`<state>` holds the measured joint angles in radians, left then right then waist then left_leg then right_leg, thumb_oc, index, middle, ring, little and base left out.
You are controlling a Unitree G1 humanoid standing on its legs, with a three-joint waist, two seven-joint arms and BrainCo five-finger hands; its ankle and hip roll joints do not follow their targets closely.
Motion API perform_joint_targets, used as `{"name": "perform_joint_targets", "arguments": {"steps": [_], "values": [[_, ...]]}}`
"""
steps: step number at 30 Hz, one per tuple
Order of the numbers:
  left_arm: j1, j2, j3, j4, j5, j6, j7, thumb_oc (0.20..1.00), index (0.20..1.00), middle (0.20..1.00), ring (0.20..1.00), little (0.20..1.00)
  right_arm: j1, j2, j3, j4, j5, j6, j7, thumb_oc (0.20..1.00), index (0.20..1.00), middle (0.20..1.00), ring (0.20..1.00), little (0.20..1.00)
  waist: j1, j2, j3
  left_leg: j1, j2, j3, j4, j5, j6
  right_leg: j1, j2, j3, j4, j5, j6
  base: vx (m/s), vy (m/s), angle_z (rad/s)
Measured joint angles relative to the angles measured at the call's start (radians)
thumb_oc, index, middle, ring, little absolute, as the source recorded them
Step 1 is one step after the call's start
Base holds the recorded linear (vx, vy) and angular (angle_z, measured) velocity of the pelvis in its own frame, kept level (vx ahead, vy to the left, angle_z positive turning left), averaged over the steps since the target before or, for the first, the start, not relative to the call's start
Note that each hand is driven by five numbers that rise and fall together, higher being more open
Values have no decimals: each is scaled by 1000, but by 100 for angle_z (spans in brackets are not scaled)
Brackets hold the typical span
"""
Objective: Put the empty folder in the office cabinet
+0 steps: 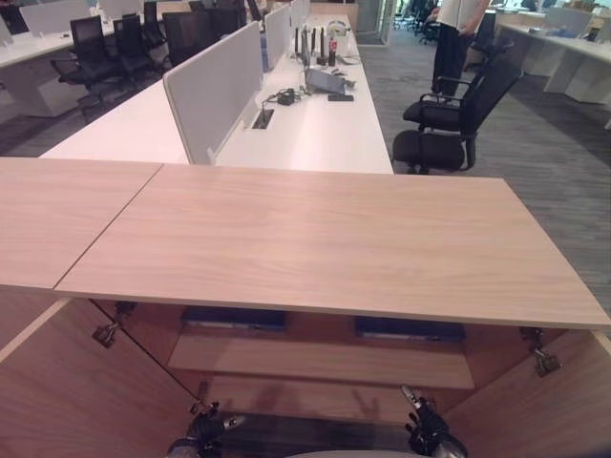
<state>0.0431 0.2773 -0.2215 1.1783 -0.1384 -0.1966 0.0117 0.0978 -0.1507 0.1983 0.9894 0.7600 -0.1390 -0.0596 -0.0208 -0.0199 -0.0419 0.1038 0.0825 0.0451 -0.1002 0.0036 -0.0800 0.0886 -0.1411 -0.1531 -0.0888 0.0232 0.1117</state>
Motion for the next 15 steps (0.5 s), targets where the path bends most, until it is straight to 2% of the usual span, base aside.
{"name": "perform_joint_targets", "arguments": {"steps": [4, 6, 12, 15], "values": [[-25, -21, -31, -11, 12, 24, 2, 1000, 1000, 1000, 1000, 1000, 4, 2, 9, -26, -5, 0, 4, 1000, 1000, 1000, 1000, 1000, -2, -8, -3, 5, -5, 7, 0, -1, 2, 0, -5, 6, -4, 1, 8, 12, 41, -4], [-67, -28, -34, -53, 8, 24, 5, 1000, 1000, 1000, 1000, 1000, -17, -2, 32, -53, -5, 21, 15, 1000, 1000, 1000, 1000, 1000, -5, -4, 0, 8, -8, 12, 0, 1, 2, -1, -9, 10, -4, 3, 15, 9, 49, -8], [-76, -44, -30, -59, 7, 22, 20, 1000, 1000, 1000, 1000, 1000, -29, -6, 34, -52, -46, 21, 13, 1000, 1000, 1000, 1000, 1000, -23, 3, 9, 10, -8, 14, 0, 1, 3, 1, -8, 14, 1, 10, 8, -16, 30, -2], [-80, -44, -24, -59, 6, 25, 21, 1000, 1000, 1000, 1000, 1000, -83, -11, 37, -48, -78, 22, 3, 1000, 1000, 1000, 1000, 1000, -16, 10, 65, 8, -9, 25, 9, 5, 7, -23, -10, 23, 34, 9, 9, -94, 22, -10]]}}
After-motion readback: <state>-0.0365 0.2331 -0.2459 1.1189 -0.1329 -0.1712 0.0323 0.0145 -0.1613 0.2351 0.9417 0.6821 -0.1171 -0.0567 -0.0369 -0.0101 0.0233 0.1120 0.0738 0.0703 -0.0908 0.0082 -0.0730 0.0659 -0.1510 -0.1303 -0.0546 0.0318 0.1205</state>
